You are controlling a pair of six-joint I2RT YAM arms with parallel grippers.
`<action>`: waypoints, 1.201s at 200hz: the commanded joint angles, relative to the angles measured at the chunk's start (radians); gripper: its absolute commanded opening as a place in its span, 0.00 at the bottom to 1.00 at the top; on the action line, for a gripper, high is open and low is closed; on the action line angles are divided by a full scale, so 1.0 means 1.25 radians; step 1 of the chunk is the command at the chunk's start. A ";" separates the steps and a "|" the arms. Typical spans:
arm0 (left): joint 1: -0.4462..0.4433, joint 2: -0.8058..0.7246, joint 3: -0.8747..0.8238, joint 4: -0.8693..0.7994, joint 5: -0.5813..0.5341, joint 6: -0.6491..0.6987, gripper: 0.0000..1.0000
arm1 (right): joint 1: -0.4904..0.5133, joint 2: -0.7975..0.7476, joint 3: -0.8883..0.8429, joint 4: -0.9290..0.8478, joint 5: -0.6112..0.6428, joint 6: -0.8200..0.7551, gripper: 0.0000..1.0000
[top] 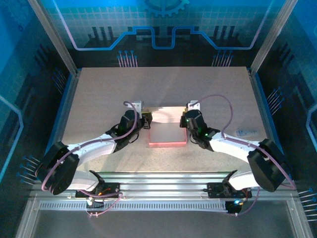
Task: Fold the paper box
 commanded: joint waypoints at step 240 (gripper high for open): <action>-0.284 -0.216 -0.228 -0.039 -0.200 -0.099 0.16 | 0.227 -0.244 -0.185 -0.066 0.095 0.198 0.16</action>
